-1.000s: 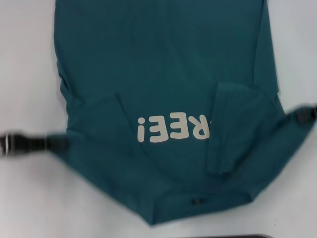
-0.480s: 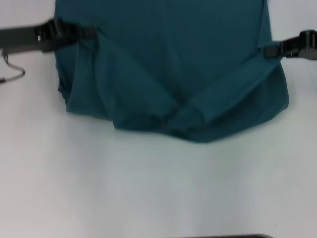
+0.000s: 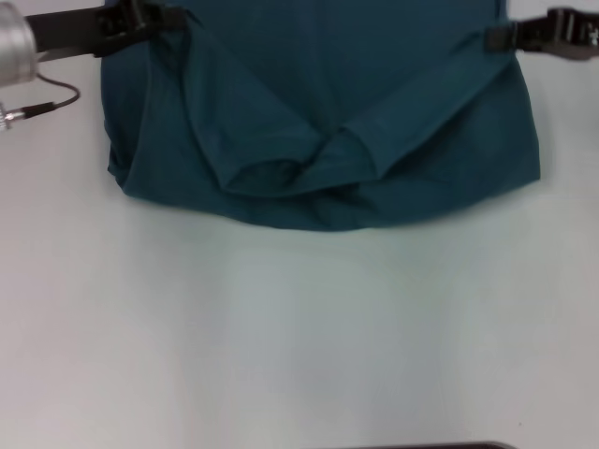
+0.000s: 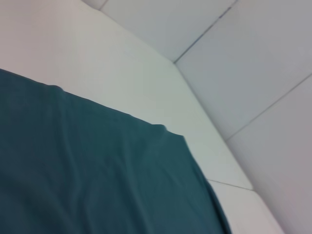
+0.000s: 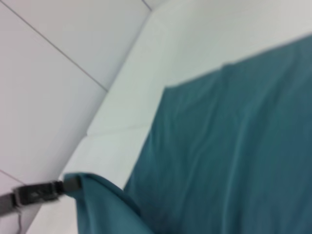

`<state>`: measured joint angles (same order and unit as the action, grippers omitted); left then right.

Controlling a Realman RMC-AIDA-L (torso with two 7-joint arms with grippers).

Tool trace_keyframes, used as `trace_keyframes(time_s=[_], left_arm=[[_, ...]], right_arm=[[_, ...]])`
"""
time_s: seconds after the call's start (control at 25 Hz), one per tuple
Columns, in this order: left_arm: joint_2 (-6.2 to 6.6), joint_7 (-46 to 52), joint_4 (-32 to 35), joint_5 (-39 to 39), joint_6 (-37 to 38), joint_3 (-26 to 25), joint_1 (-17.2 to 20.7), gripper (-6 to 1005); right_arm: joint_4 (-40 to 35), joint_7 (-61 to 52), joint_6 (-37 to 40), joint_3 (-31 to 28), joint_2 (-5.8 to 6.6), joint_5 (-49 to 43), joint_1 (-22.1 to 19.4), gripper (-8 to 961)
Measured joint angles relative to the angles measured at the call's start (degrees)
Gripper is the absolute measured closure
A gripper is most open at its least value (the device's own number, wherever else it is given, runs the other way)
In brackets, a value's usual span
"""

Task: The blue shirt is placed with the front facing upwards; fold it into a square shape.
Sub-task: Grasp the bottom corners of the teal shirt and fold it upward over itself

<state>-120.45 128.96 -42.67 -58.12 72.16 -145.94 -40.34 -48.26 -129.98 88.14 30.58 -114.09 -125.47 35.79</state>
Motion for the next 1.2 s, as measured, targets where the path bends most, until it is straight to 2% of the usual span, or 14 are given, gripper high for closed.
trace_keyframes(time_s=[0.24, 0.6, 1.04, 1.2], left_arm=[[-1.86, -1.08, 0.26, -0.19, -7.48, 2.45, -1.46, 973], [-2.57, -3.65, 0.84, -0.25, -11.31, 3.28, -3.65, 973], [-1.79, -4.65, 0.35, -0.24, -15.37, 3.91, -5.41, 972], [-1.61, -6.43, 0.39, -0.24, -17.37, 4.35, -6.07, 970]], right_arm=[[0.37, 2.92, -8.98, 2.38, -1.87, 0.79, 1.65, 895], [4.14, 4.86, -25.8, 11.87, -2.84, 0.54, 3.43, 895], [3.9, 6.18, -34.56, 13.79, -1.86, 0.49, 5.5, 896], [4.33, 7.85, -37.81, 14.08, -2.07, 0.49, 6.07, 896]])
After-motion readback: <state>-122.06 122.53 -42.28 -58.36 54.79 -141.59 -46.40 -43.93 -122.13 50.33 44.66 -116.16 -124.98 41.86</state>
